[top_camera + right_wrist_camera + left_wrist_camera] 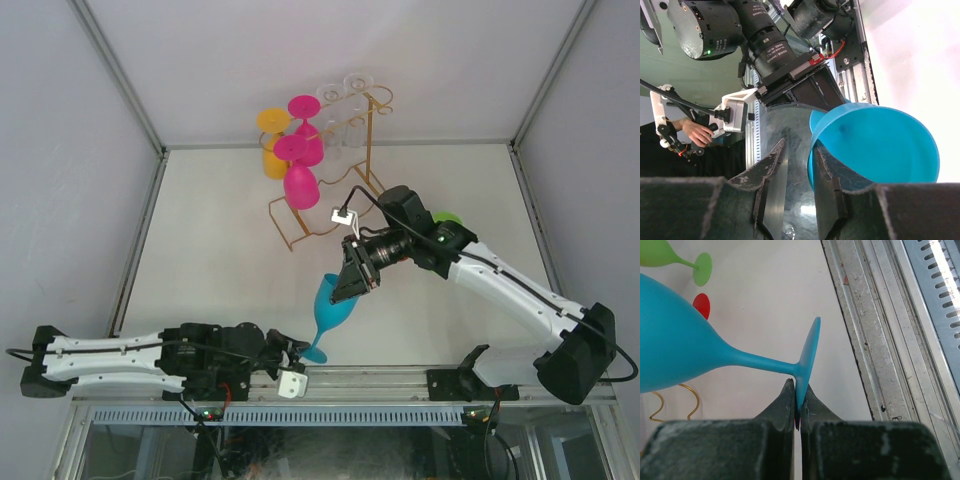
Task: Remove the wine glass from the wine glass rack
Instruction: Place the wine glass at the center of the board.
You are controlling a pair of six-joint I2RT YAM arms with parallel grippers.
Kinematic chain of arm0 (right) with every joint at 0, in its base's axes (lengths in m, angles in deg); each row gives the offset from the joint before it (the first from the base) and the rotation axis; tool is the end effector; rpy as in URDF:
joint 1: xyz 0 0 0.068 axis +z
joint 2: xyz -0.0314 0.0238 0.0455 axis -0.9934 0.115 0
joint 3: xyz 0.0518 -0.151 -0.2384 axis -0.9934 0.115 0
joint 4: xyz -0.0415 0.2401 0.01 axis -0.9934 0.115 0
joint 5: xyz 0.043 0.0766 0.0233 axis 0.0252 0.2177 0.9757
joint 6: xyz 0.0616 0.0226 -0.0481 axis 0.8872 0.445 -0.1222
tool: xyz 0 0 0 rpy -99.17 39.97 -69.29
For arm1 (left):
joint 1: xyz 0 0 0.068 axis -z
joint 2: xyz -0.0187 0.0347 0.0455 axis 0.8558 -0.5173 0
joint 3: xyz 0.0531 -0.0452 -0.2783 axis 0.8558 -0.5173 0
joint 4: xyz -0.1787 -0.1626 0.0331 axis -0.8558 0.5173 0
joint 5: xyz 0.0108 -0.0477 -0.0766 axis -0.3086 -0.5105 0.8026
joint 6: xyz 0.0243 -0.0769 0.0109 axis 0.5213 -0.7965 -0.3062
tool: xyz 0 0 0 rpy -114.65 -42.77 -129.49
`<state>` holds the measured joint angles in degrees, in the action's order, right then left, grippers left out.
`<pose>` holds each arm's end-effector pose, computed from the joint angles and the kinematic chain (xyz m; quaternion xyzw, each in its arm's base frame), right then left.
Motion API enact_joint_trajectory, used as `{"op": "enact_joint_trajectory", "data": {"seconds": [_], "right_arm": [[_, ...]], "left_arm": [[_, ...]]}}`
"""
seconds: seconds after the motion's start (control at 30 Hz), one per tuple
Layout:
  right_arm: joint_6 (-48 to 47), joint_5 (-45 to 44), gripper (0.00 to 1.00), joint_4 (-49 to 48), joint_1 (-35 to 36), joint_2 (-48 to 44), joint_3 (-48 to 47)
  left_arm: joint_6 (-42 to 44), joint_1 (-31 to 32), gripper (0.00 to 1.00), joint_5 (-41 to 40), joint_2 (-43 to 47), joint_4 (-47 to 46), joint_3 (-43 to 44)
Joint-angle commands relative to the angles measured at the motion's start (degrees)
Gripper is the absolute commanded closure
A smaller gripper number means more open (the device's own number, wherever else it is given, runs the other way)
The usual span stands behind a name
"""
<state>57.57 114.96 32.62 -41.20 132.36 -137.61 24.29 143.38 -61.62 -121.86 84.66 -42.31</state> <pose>0.1501 0.2177 0.3409 -0.3654 0.7300 0.5701 0.0927 0.0168 -0.1427 0.2242 0.7558 0.4416 -0.1801 0.4487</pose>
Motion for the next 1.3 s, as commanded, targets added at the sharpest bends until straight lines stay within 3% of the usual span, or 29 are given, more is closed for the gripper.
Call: {"op": "enact_joint_trajectory", "data": {"seconds": [0.0,0.1,0.27,0.8,0.97,1.17,1.27], "right_arm": [[4.3,7.6,0.76,-6.0,1.6,-3.9,0.1],[4.3,6.4,0.79,-5.5,1.6,-4.5,0.1],[4.3,3.2,1.00,-4.3,1.6,-4.7,0.2],[4.5,-0.1,1.00,-5.2,1.7,-5.5,0.3],[3.1,-3.0,1.00,-4.8,2.1,-6.7,0.4],[2.9,-7.6,1.00,-4.7,2.8,-7.8,0.5],[2.2,-15.0,1.00,-3.2,3.8,-8.7,0.5]], "left_arm": [[-2.8,-0.6,1.00,-3.5,-2.0,3.6,0.3],[-3.0,-0.6,1.00,-3.8,-1.4,3.5,0.0],[-3.3,-0.6,1.00,-5.3,-0.4,3.2,-0.3],[-4.3,-1.1,0.92,-5.8,-1.2,1.9,-0.3],[-4.8,-1.2,0.84,-5.3,-1.4,1.9,-0.1],[-4.8,-1.3,0.49,-6.3,-0.7,1.0,-0.6],[-5.3,-1.3,0.18,-7.2,0.2,0.1,-0.6]]}}
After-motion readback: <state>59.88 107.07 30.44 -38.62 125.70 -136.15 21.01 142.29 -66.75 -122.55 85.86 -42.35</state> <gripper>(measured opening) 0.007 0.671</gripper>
